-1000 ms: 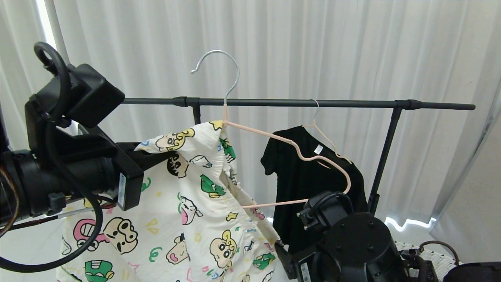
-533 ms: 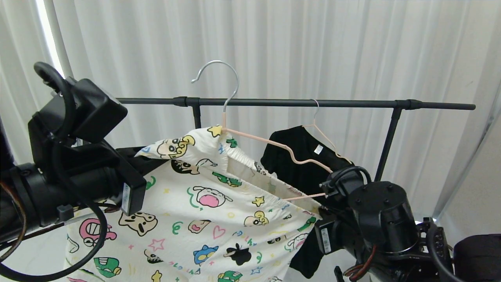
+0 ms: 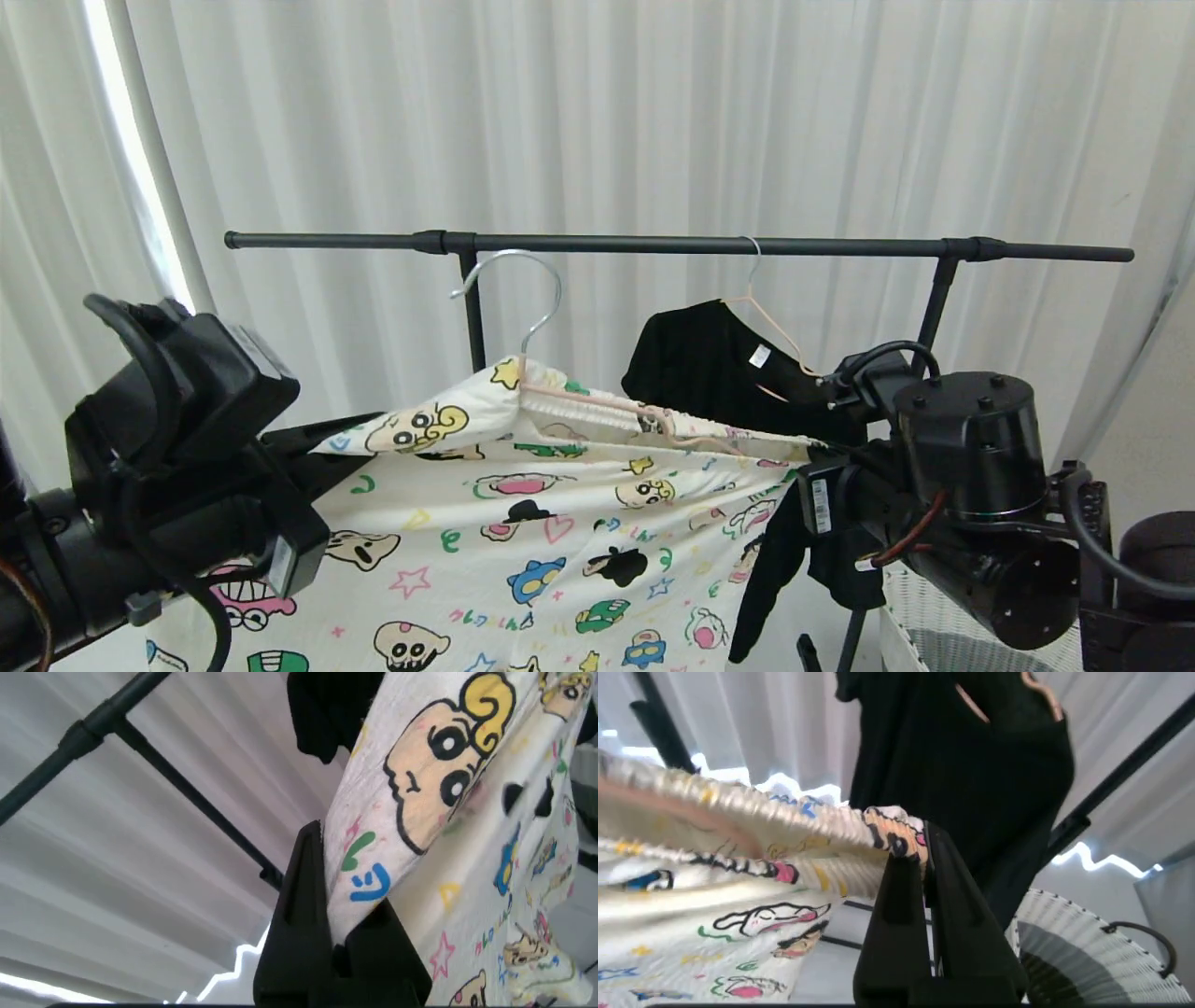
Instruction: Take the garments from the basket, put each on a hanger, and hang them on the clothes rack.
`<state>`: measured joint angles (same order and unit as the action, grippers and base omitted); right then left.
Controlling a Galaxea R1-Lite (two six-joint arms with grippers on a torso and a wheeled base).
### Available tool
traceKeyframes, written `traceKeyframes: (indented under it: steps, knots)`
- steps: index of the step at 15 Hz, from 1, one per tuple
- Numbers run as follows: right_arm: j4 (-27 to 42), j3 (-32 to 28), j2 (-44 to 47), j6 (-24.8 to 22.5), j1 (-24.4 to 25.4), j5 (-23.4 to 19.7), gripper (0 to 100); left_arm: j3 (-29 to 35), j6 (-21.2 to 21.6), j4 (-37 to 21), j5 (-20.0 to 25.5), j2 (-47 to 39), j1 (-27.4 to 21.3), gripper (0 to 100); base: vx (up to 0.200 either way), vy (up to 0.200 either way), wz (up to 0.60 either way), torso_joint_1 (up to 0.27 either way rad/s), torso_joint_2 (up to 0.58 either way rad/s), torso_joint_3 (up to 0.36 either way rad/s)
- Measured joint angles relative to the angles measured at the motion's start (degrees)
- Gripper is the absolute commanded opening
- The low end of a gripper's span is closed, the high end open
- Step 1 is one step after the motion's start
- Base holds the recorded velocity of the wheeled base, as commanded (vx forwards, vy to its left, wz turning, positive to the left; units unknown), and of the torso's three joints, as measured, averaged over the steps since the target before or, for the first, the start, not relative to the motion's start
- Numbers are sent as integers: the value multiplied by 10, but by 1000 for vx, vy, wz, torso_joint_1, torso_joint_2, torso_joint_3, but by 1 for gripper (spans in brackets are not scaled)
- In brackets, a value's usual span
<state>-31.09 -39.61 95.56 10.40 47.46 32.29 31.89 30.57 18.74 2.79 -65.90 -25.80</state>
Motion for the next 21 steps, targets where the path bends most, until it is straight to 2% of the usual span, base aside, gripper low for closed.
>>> traceKeyframes:
  steps: [3,4,5,7,9,13,15,17,18,19,21]
  knots:
    - [2,-8,-19,-31,-1,-47,0,-39,10,0,-5,0,0,0,0,0,0,0,0,0]
    - [5,-15,-28,-54,1,-69,0,-45,6,0,-9,-8,-2,0,0,0,0,0,0,0]
    - [13,-22,-37,-72,8,-79,100,-46,-6,0,-13,-21,-5,0,0,0,0,0,0,0]
    - [44,-36,-52,-86,31,-91,100,-36,-39,0,-43,-46,-17,0,0,0,0,0,0,0]
    - [46,-42,-63,-95,47,-101,100,-33,-41,0,-73,-61,-21,0,0,0,0,0,0,0]
    - [45,-44,-71,-120,52,-113,100,-34,-49,0,-73,-69,-26,0,0,0,0,0,0,0]
    - [48,-43,-77,-151,52,-158,100,-40,-89,13,-60,-65,-42,0,0,0,0,0,0,0]
    - [75,-44,-80,-204,52,-231,100,-54,-115,24,-39,-50,-71,0,0,0,0,0,0,0]
    - [99,-50,-81,-227,52,-271,100,-63,-116,25,-9,-38,-80,0,0,0,0,0,0,0]
    - [121,-57,-81,-244,52,-292,100,-72,-113,26,15,-25,-86,0,0,0,0,0,0,0]
    - [204,-87,-81,-265,50,-349,100,-91,-85,26,44,2,-91,0,0,0,0,0,0,0]
